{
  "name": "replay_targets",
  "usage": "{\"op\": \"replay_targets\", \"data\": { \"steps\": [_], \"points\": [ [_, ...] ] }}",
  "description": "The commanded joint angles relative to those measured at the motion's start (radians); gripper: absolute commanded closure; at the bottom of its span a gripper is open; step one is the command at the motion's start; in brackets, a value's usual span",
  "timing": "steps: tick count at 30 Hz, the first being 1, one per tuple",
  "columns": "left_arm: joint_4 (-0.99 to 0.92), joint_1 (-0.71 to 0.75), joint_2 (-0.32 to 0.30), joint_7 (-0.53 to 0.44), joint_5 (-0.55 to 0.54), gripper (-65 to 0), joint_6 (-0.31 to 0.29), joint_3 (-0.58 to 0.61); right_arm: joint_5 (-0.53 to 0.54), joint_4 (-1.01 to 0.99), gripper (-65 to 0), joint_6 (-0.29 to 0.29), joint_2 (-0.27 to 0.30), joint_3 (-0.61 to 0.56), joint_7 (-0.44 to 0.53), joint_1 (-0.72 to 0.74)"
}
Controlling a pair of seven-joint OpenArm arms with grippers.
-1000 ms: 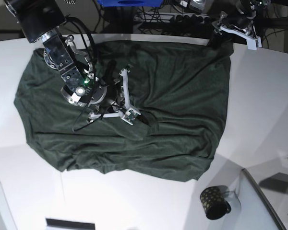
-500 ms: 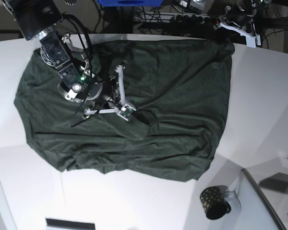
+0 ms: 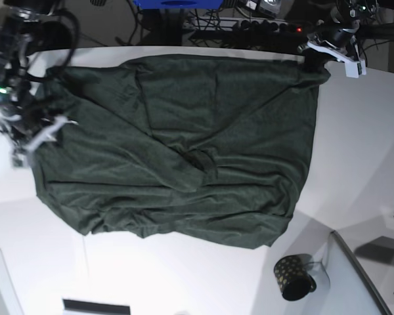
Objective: Layout the t-shirt on the table in an organized manner, then fold the t-shirt properly
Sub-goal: 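Grasp the shirt's corners with both grippers and pull them apart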
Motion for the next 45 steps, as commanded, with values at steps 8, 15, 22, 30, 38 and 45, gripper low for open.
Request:
{"op": "replay_targets", "data": {
  "steps": [8,15,22,30,38,45],
  "points": [
    [0.016,-0.002,-0.036,-0.017,-0.019,0.0,-0.006,-0.002,0.197,-0.290,-46.7,0.242,0.117,0.305,0.002,0.056],
    [0.018,0.001,-0.036,-0.017,-0.019,0.0,-0.006,-0.008,0.197,-0.576,-46.7,0.268,0.169,0.362,0.005,0.112],
    [0.059,0.017,-0.051,-0.017,-0.018,0.0,-0.006,-0.008,0.197,-0.628,-46.7,0.268,0.137,0.351,0.001,0.127],
    [0.067,0.021,-0.059,-0.017,-0.018,0.0,-0.006,-0.008,0.199,-0.632,-46.7,0.268,0.127,0.247,0.007,0.145],
    [0.064,0.023,-0.059,-0.017,-0.018,0.0,-0.006,-0.008,0.197,-0.632,-32.9,0.268,0.107,0.239,0.007,0.148],
    [0.064,0.023,-0.059,-0.017,-0.018,0.0,-0.006,-0.008,0.192,-0.634,-28.1,0.268,0.097,0.238,0.005,0.150]
  ]
}}
